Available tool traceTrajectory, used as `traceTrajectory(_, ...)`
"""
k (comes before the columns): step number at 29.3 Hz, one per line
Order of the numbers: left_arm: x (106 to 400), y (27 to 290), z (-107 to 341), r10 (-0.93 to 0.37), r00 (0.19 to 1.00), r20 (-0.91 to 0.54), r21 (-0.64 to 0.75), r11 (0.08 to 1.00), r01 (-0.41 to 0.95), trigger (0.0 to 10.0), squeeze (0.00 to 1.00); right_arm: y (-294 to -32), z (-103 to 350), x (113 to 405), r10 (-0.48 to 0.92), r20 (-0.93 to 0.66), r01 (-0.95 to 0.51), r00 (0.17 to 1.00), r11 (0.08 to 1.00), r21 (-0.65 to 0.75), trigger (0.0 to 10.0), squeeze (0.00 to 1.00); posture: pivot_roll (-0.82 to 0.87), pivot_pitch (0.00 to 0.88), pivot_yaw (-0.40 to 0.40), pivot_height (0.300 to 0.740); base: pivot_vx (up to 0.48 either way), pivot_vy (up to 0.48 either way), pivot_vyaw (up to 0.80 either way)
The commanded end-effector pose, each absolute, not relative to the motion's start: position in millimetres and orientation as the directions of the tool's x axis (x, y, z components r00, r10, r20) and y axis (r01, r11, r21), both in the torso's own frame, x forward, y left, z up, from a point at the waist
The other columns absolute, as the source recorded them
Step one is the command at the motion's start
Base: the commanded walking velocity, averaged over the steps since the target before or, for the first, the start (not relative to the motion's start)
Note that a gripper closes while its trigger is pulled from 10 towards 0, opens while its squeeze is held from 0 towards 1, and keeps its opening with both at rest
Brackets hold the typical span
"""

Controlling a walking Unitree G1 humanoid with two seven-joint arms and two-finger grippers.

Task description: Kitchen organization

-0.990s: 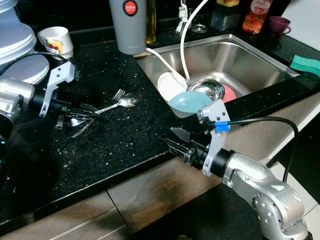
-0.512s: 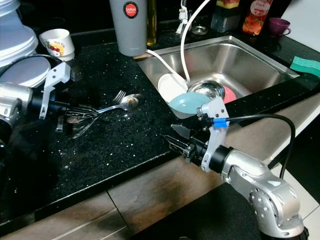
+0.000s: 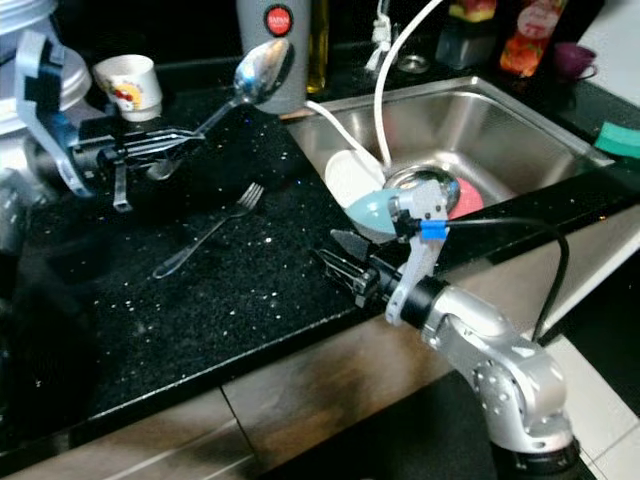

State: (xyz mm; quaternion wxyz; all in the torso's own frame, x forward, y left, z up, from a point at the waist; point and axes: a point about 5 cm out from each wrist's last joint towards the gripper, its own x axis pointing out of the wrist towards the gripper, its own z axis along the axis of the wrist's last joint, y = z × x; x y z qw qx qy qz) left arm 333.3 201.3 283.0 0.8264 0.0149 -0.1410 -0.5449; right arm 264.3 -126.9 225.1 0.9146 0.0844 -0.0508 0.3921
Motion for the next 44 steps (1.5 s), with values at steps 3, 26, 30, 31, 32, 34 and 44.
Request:
traceTrajectory(3,323,185,279,-0.818,0.437,0.373,0.096,0.503,0.859,0.0,0.0,-129,224,274,0.667,0.172,-0.688,0.725,0.712,0.138,10.0,0.0,-0.01,0.0,-0.018,0.74,0.0,0.0,-0.8)
traceTrajectory(26,360,147,277,-0.533,0.831,0.163,0.284,0.831,0.478,10.0,0.0,-129,225,284,0.614,0.232,-0.649,0.754,0.75,0.125,10.0,0.0,0.0,0.0,0.012,0.74,0.0,0.0,-0.4)
traceTrajectory(30,379,144,279,-0.481,0.871,0.099,0.451,0.802,0.391,10.0,0.0,-127,225,283,0.612,0.236,-0.648,0.755,0.75,0.129,10.0,0.0,-0.01,0.0,0.024,0.74,0.0,0.0,0.0)
traceTrajectory(31,379,144,279,-0.481,0.871,0.099,0.451,0.802,0.391,10.0,0.0,-127,225,283,0.612,0.236,-0.648,0.755,0.75,0.129,10.0,0.0,-0.01,0.0,0.024,0.74,0.0,0.0,0.0)
traceTrajectory(32,382,143,279,-0.474,0.876,0.09,0.475,0.794,0.381,10.0,0.0,-127,224,283,0.611,0.237,-0.648,0.755,0.75,0.13,10.0,0.0,-0.01,0.0,0.024,0.74,0.0,0.0,0.0)
traceTrajectory(34,386,141,278,-0.472,0.878,0.076,0.506,0.777,0.374,10.0,0.0,-126,224,282,0.611,0.237,-0.648,0.756,0.751,0.13,10.0,0.0,-0.02,0.0,0.034,0.74,0.0,0.0,0.0)
traceTrajectory(44,400,113,229,-0.547,0.821,-0.162,0.627,0.586,0.514,10.0,0.0,-130,223,277,0.596,0.232,-0.631,0.769,0.766,0.125,10.0,0.0,-0.05,0.0,0.063,0.74,0.0,0.0,0.0)
